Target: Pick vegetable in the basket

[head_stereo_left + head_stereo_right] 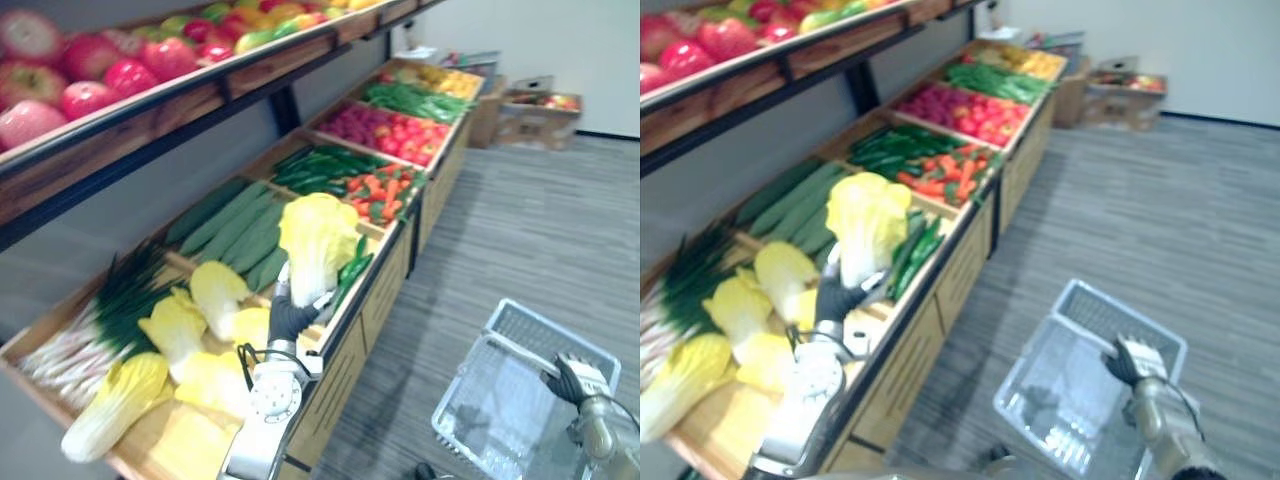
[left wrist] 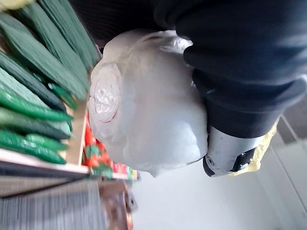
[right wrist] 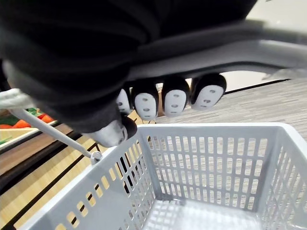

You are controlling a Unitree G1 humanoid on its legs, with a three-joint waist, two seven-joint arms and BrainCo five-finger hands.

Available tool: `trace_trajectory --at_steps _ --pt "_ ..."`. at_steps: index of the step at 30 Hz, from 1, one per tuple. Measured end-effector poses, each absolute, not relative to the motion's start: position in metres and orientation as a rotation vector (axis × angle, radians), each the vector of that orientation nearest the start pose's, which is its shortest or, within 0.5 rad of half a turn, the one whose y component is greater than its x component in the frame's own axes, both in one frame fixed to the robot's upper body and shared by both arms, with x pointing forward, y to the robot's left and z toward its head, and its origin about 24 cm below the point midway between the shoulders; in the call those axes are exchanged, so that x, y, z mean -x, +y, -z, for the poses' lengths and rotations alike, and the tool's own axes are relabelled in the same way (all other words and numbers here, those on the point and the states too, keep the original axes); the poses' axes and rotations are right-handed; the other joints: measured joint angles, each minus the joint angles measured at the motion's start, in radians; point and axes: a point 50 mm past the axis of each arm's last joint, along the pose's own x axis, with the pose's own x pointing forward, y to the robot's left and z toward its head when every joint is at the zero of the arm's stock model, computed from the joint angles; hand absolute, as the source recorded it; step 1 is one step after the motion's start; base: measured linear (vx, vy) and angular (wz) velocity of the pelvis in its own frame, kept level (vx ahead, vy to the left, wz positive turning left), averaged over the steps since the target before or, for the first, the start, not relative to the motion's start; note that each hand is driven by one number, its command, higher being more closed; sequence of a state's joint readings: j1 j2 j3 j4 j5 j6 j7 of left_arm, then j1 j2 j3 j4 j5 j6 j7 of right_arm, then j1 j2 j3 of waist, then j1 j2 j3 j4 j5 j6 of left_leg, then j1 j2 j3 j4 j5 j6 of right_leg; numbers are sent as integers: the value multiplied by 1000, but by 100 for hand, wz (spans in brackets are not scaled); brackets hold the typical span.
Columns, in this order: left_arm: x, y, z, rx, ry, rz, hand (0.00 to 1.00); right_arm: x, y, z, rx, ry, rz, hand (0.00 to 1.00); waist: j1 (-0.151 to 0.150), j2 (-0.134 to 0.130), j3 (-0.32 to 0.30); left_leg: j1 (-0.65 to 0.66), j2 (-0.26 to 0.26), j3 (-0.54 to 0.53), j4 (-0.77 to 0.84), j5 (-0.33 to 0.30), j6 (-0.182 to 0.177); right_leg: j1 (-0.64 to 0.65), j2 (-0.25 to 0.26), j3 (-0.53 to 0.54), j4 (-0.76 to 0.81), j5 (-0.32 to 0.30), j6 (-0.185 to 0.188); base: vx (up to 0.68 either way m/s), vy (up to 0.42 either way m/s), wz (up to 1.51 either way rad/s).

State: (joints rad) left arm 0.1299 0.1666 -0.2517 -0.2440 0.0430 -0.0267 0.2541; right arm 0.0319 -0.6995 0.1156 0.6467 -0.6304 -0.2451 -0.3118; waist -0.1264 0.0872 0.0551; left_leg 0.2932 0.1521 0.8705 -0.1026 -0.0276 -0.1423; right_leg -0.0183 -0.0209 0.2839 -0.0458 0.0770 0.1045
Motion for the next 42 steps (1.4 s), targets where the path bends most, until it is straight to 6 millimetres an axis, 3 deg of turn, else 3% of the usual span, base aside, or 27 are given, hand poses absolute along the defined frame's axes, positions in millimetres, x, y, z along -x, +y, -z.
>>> trace_trajectory --at_steps 5,11,13,17,23,32,42 --pt "-218 127 -59 -178 -102 242 100 -220 -319 1 1360 287 -150 100 -3 4 1 41 -11 112 4 -16 -21 -14 19 92 -18 19 14 -78 -10 -69" --pt "-206 132 -35 -221 49 581 100 -224 -307 -2 1302 312 -291 100 -8 2 2 76 -17 203 6 -24 -33 -4 33 170 -54 58 18 -2 -23 -46" --pt "-204 126 -34 -217 58 674 100 -223 -299 2 1265 327 -357 100 -7 0 3 82 -13 218 15 -28 -38 4 39 185 -57 70 18 30 -40 -22" --pt "-206 101 -42 -237 16 868 100 -227 -276 -3 1194 274 -453 100 -3 -16 22 62 35 231 131 -97 -43 10 38 202 -56 72 19 28 -67 -11" --pt "-201 73 -43 -278 -12 1081 100 -240 -246 -11 1135 179 -556 100 -4 -26 48 54 53 210 168 -126 -51 20 31 184 -55 67 24 -26 -61 9" --pt "-192 61 -31 -318 31 1198 100 -257 -218 -15 1196 95 -655 100 5 -26 49 21 69 176 224 -147 -37 14 13 156 -53 63 29 -36 -58 11" --pt "-193 61 -13 -460 77 1271 100 -271 -211 -28 1210 63 -671 100 0 -42 59 5 74 140 250 -167 -30 21 -1 129 -50 60 33 -30 -52 9"
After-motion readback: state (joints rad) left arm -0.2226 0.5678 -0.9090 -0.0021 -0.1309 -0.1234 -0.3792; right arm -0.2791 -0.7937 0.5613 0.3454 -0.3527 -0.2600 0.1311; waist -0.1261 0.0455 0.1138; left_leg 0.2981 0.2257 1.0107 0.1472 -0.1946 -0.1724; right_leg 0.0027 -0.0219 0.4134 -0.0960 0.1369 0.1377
